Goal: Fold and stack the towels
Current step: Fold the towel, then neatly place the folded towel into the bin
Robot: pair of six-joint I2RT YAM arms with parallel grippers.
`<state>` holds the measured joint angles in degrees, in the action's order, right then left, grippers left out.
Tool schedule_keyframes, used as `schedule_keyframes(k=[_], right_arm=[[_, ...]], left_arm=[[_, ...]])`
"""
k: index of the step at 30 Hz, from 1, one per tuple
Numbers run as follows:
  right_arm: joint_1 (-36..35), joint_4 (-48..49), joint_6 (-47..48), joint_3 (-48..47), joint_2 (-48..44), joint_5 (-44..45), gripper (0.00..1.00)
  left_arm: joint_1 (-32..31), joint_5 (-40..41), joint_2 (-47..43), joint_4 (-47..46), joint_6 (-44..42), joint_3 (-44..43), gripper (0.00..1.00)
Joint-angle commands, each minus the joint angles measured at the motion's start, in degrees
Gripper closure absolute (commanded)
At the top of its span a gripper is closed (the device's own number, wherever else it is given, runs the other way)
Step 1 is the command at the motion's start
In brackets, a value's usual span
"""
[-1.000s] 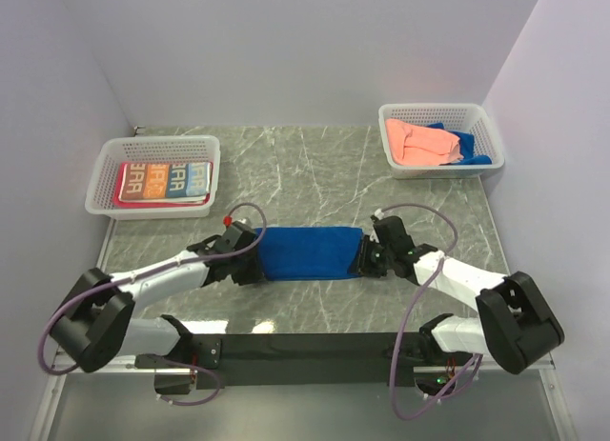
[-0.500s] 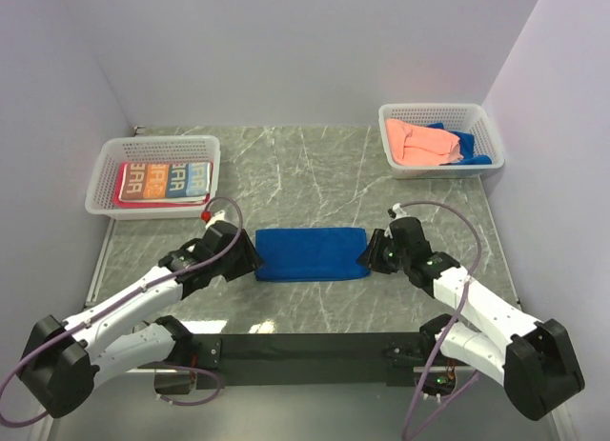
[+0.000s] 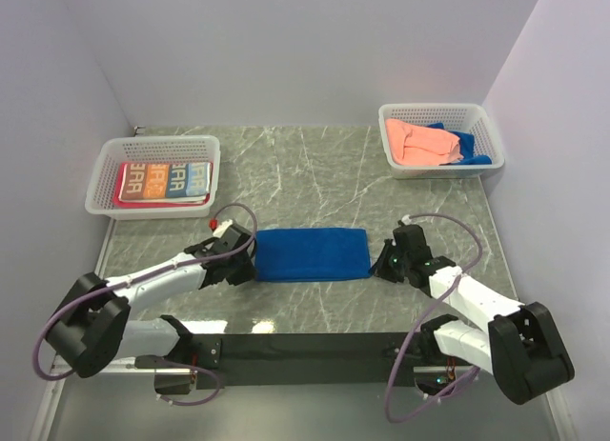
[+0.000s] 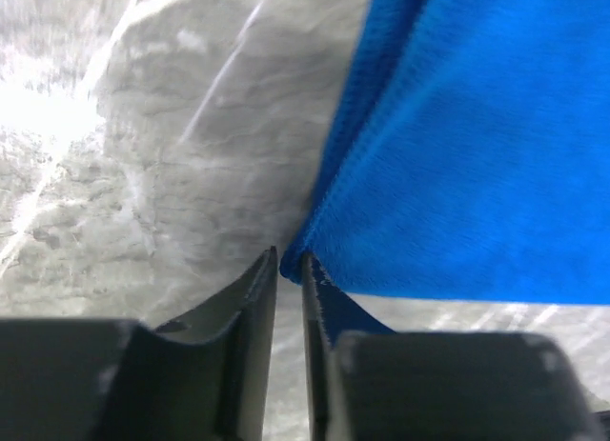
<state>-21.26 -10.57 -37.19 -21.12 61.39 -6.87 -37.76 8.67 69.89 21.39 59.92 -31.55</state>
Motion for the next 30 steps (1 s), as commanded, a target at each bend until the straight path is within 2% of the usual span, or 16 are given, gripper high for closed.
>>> schedule_keyframes(k=[1,5,8,10,11,12,16,17,19,20,21,23,24,25,28,30], right_arm=[[3.32,1.43,-1.04,1.70,0.49,0.29,0.90],[6.13,0.81,-1.22,2.58,0.05,0.28,0.91],[6.84,0.11,-1.22,2.14,-1.17,0.98,0.91],[6.76,-1.11,-0.26,0.83,-2.23,1.33,0.91],[6.75,-1.73,0.88,0.21,-3.63,1.16,0.91],[6.67,-2.26,1.76,-1.19,-4.25,0.90,0.90],[2.90,-7.43,7.21,-6.99,-7.76,1.95,0.83],[-0.68,-8.32,9.22,-10.05,-7.95,2.65,0.79],[-5.09,-10.51,10.99,-13.22,-6.99,4.85,0.59],[-9.03,-10.96,12.30,-16.29,-6.20,5.11,0.51],[-11.33,-11.14,12.66,-17.71,-5.15,4.86,0.42],[-15.02,-10.53,13.28,-20.08,-1.11,4.76,0.38],[-19.39,-9.74,13.72,-22.36,0.56,4.85,0.35],[-21.61,-9.04,14.24,-23.69,4.49,5.98,0.35],[-30.84,-9.90,17.41,-30.80,14.50,8.09,0.32],[-36.54,-11.13,21.00,-37.74,20.06,9.33,0.31]], left_arm=[[-0.12,-0.75,1.65,-2.57,1.34,2.01,0.79],[-0.12,-1.81,0.25,-2.05,3.01,5.53,0.82],[-0.12,-2.25,-2.82,-0.83,3.36,6.59,0.78],[-0.12,-1.99,-5.88,0.49,3.27,6.42,0.67],[-0.12,-1.64,-6.95,2.15,3.19,5.80,0.59],[-0.21,-1.55,-8.18,2.95,3.10,5.36,0.55],[-0.04,-0.06,-13.45,7.52,1.70,0.63,0.34],[0.05,0.82,-14.07,8.22,1.34,-0.26,0.24],[1.18,1.61,-14.86,10.34,-0.49,-3.06,0.16],[1.98,1.88,-14.87,10.86,-1.38,-4.04,0.06],[3.20,2.23,-14.78,11.91,-2.43,-4.92,0.03],[8.64,1.53,-14.34,12.45,-6.73,-6.94,0.00],[11.10,0.83,-14.17,12.54,-8.40,-7.47,0.00],[16.26,-1.44,-14.08,12.45,-11.90,-8.43,0.01],[25.76,-5.40,-13.55,12.36,-18.32,-10.71,0.01],[28.95,-5.59,-13.29,12.28,-20.97,-11.60,0.01]])
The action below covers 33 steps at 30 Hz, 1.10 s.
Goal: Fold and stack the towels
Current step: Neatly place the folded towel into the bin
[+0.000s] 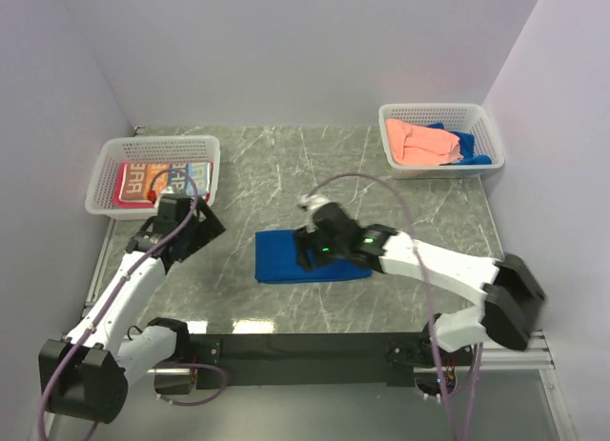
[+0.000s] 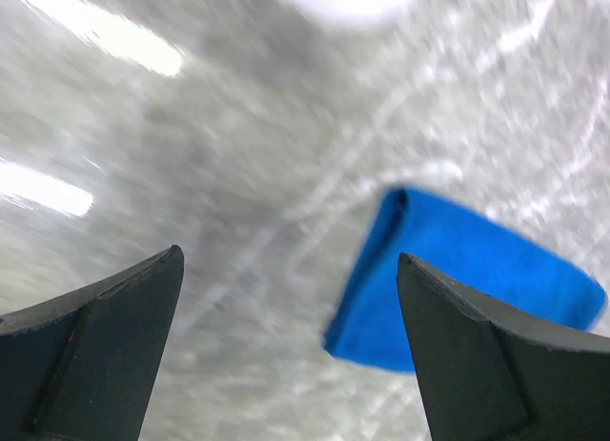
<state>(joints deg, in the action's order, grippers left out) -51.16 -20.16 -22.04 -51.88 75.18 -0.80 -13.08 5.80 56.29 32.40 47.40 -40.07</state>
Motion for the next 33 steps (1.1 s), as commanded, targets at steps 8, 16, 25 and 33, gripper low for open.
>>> schedule_keyframes(k=[8,16,25,33], right_arm=[[-15.64,-7.08,16.24,-28.62,30.01,7.13,0.28],[-17.49,-10.07,19.23,-36.62,41.35,7.65,0.35],[-18.28,-10.07,19.85,-37.42,46.72,9.14,0.46],[-18.10,-7.97,18.44,-30.31,46.91,15.20,0.84]], left_arm=[[12.11,-5.36,1.10,-3.84,-13.47,-0.62,0.01],[14.65,-7.91,2.33,-4.98,-14.26,-1.15,0.01],[15.19,-8.97,1.80,-5.33,-14.52,-0.71,0.01],[15.19,-17.23,1.89,-7.62,-15.23,0.35,0.01]])
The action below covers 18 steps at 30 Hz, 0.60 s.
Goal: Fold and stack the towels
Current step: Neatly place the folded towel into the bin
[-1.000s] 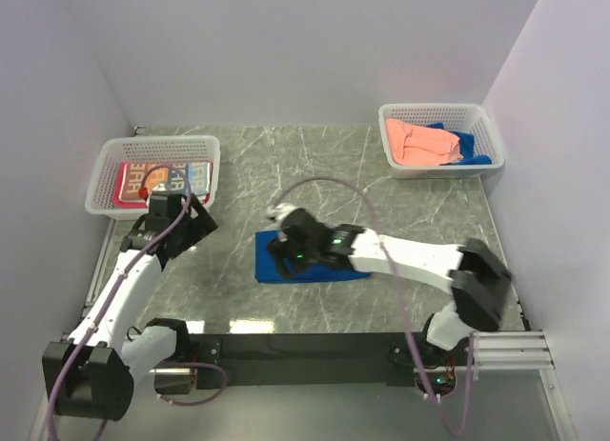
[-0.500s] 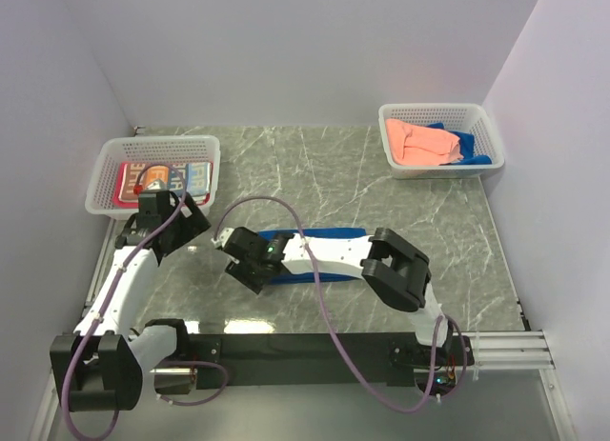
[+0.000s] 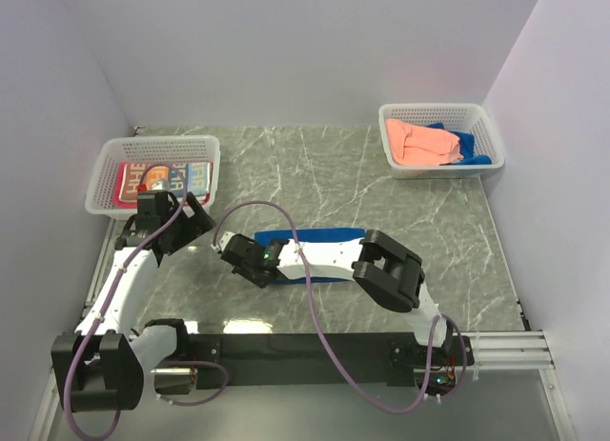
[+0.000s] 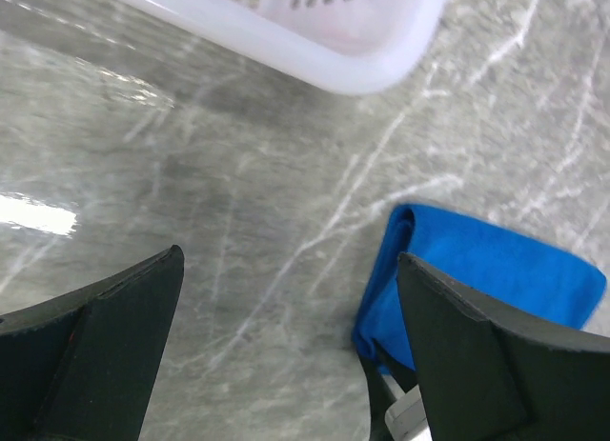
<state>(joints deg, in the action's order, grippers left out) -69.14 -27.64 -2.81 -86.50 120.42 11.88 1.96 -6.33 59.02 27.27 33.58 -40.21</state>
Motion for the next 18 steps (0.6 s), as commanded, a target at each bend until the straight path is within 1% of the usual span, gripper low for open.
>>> schedule_keyframes(k=[1,2,3,5,6,8,10,11,13,15,16,18], right_arm=[[0.06,0.73,-0.97,4.93,0.27,2.62,0.90],[0.58,1.70,-1.14,6.50,-0.62,2.45,0.97],[0.94,2.67,-1.32,7.30,-1.76,2.10,1.00],[1.99,5.92,-2.02,9.75,-5.27,0.17,1.00],[2.26,8.63,-2.20,10.73,-7.89,-0.62,1.00],[3.05,11.71,-3.08,13.63,-10.72,-3.96,1.00],[3.84,17.34,-4.39,15.91,-15.03,-7.11,1.00],[4.10,19.53,-4.92,18.62,-16.34,-8.09,1.00],[4.89,24.97,-6.41,22.05,-19.59,-9.85,1.00],[5.42,27.54,-7.47,23.74,-21.45,-11.26,1.00],[5.51,29.64,-8.17,24.96,-21.80,-11.26,1.00],[5.60,30.62,-8.62,25.50,-21.98,-11.53,1.00]], left_arm=[[0.15,-5.01,-0.58,-2.13,-1.76,0.04,0.01],[0.07,-4.75,-0.49,-1.78,-2.03,-0.22,0.00],[0.15,-4.57,-0.40,-1.60,-2.20,-0.22,0.00],[0.15,-5.27,-0.75,-2.13,-1.16,0.04,0.01],[0.15,-7.62,-1.19,-2.65,-0.02,0.82,0.00],[0.07,-9.40,-1.81,-4.67,2.09,2.06,0.01],[-0.11,-12.38,-2.25,-6.34,4.90,3.81,0.01],[-0.28,-13.26,-2.33,-6.61,5.78,4.17,0.01],[-1.51,-14.67,-2.25,-7.05,8.24,5.22,0.01],[-4.93,-15.38,-2.33,-9.07,10.87,6.62,0.01],[-5.64,-16.43,-2.51,-10.12,12.02,7.24,0.01],[-6.96,-16.79,-2.51,-13.28,15.70,9.26,0.01]])
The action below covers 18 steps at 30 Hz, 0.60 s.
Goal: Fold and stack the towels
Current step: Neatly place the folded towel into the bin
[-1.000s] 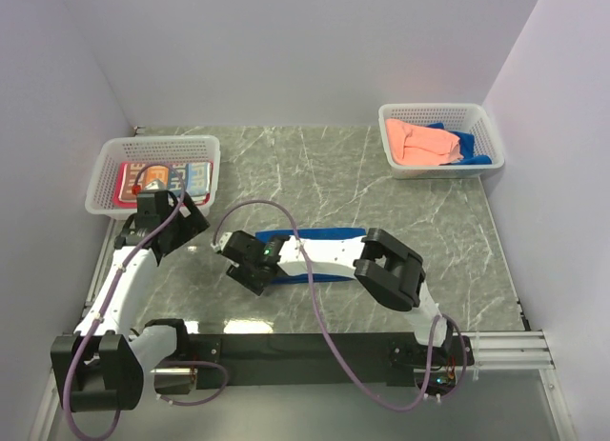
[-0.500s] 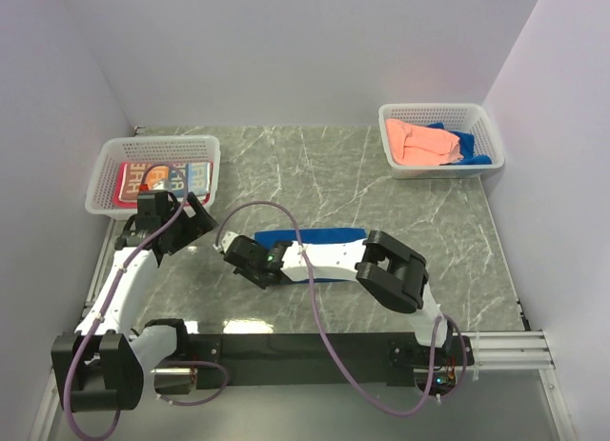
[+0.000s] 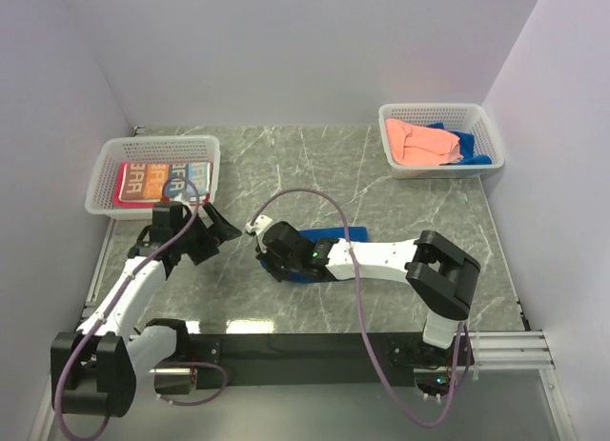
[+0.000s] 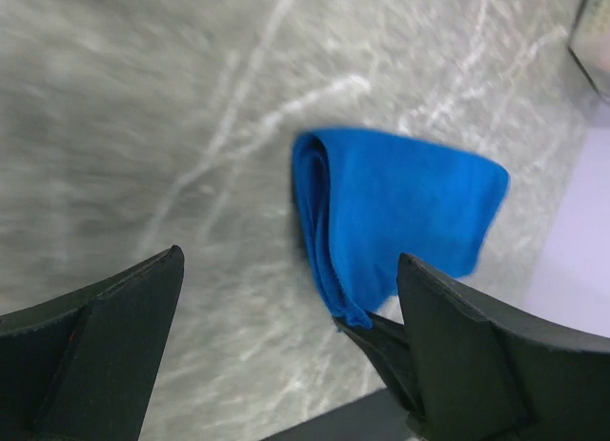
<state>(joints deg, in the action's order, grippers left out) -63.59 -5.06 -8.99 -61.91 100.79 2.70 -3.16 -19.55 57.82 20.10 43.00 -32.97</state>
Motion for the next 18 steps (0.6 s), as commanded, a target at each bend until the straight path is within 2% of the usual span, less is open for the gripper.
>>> schedule_keyframes(k=[1,9,14,18], right_arm=[[0.13,8.66,-2.87,1.26,-2.36,-2.43,1.00],[0.13,11.83,-4.45,2.94,-2.53,-2.44,1.00],[0.05,12.71,-4.80,3.73,-2.80,-2.52,1.00],[0.05,13.49,-5.24,4.08,-2.62,-2.52,1.00]], left_arm=[[-3.59,-3.48,-1.05,-7.08,7.43,2.64,0.01],[-12.92,-0.48,6.32,-17.17,15.78,6.60,0.01],[-15.21,2.67,10.90,-19.66,18.69,8.36,0.00],[-16.53,3.90,12.84,-27.73,24.39,13.27,0.02]])
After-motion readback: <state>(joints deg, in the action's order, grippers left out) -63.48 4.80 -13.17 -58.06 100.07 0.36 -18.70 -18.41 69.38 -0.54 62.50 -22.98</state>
